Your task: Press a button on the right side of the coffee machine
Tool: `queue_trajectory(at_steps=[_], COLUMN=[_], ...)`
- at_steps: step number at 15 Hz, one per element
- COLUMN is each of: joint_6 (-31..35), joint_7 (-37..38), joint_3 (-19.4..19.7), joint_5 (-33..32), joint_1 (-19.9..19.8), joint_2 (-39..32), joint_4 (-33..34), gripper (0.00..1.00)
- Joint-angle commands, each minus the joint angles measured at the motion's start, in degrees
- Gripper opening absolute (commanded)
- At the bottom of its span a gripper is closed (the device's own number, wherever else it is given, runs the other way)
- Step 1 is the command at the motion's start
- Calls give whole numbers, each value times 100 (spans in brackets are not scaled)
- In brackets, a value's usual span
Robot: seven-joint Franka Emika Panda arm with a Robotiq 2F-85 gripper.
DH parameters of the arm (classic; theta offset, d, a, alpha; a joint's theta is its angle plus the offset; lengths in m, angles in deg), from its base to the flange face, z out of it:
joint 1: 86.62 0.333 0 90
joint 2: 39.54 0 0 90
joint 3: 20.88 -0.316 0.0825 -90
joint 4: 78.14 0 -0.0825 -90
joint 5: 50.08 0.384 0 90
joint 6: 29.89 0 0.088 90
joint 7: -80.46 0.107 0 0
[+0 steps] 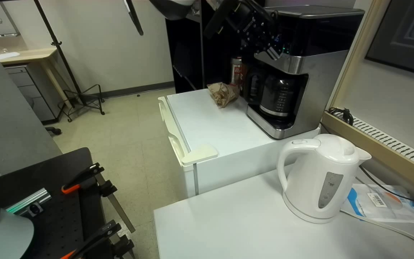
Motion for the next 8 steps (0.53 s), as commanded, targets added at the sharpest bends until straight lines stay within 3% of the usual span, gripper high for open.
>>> queue_trajectory(at_steps=[1, 8], joint_6=[120, 14], joint_7=[71, -16], joint_3=[123, 10], joint_5=[-109, -119], joint_1=[88, 250], joint_2=[-140, 378], joint_4=[215, -481], gripper=[1, 0])
